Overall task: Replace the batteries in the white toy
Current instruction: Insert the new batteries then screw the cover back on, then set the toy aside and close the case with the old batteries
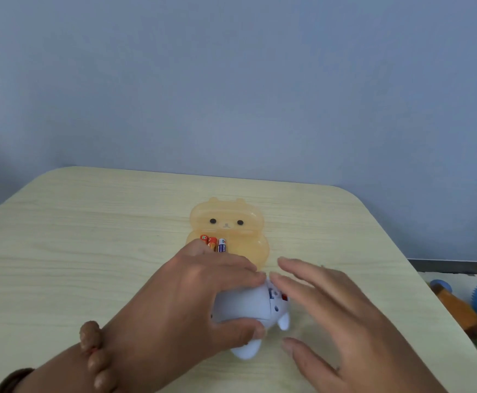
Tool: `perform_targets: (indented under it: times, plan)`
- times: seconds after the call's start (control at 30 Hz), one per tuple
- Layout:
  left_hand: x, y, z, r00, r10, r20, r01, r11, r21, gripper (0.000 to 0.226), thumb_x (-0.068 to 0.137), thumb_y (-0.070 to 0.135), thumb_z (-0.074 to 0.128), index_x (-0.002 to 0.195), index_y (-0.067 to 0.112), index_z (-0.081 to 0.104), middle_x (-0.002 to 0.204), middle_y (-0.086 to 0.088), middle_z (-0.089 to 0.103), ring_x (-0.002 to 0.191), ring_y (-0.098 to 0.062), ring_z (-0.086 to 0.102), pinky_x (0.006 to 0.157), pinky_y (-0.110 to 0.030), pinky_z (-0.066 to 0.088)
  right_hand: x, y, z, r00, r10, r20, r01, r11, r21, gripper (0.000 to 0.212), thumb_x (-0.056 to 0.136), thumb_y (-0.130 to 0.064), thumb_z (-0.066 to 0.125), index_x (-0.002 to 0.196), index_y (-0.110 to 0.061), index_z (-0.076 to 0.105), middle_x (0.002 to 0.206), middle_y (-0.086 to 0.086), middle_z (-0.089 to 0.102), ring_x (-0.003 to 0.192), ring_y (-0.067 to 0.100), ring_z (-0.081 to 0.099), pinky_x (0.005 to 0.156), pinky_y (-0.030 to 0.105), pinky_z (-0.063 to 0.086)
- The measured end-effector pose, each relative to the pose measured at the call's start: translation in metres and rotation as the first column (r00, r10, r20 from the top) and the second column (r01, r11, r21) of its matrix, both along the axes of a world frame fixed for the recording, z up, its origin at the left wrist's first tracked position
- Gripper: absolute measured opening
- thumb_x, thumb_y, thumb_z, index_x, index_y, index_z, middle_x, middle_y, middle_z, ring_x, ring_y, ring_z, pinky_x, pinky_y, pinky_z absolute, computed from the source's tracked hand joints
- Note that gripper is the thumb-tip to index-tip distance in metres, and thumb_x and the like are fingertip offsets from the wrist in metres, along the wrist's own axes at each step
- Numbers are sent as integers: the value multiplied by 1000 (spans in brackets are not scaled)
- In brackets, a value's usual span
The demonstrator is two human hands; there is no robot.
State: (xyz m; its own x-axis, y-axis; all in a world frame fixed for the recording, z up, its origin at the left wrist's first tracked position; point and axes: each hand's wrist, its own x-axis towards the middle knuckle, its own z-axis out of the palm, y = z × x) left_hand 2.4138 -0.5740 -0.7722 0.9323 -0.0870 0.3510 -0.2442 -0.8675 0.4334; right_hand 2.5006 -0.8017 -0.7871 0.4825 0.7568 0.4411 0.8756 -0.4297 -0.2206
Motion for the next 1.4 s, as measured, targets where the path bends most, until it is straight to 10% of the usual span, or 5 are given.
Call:
perform_targets:
  times: [0.3, 0.53, 0.73, 1.03, 1.4]
  plan:
    - [-8, 7, 8, 998, -69, -15, 62, 958, -278, 75, 68, 85, 57, 134, 53, 43, 128, 37, 54, 115, 10, 56, 86, -22, 52, -2, 9, 7, 956, 75, -283, -1, 968, 252, 37, 83, -42, 74, 117, -29, 77, 99, -16, 75, 84, -4, 70, 73, 5, 50]
    - [-8, 11, 7, 998, -57, -7, 57, 995, -86, 88, 62, 65, 78, 137, 53, 36, 129, 36, 49, 108, 12, 55, 86, -9, 45, -1, 16, 15, 558, 189, -808, 219, 906, 363, 34, 87, -51, 68, 117, -34, 72, 70, 8, 76, 57, 16, 70, 60, 23, 57]
    - [-9, 16, 0, 999, -48, -19, 40, 955, -295, 76, 60, 69, 79, 127, 51, 49, 119, 28, 64, 99, -4, 68, 81, -18, 54, 4, 10, 18, 695, 241, -677, -14, 946, 323, 69, 64, -32, 92, 127, -40, 66, 120, -7, 67, 84, 26, 74, 74, 27, 61]
    - [89, 90, 71, 1000, 15, -26, -21, 971, -238, 62, 60, 67, 81, 111, 39, 61, 104, 19, 73, 96, 2, 69, 84, -24, 55, 107, 83, 78, 908, 128, -399, -29, 969, 245, 51, 69, -50, 85, 116, -40, 69, 103, -21, 75, 84, 3, 73, 74, 16, 58]
    - [190, 166, 2, 970, 225, -93, -241, 938, -249, 55, 67, 40, 89, 114, 23, 68, 104, 11, 73, 93, -5, 69, 91, -35, 56, 214, 180, 21, 891, 86, -447, -39, 993, 114, 43, 78, -36, 85, 118, -27, 71, 109, -11, 75, 95, 3, 71, 83, 22, 55]
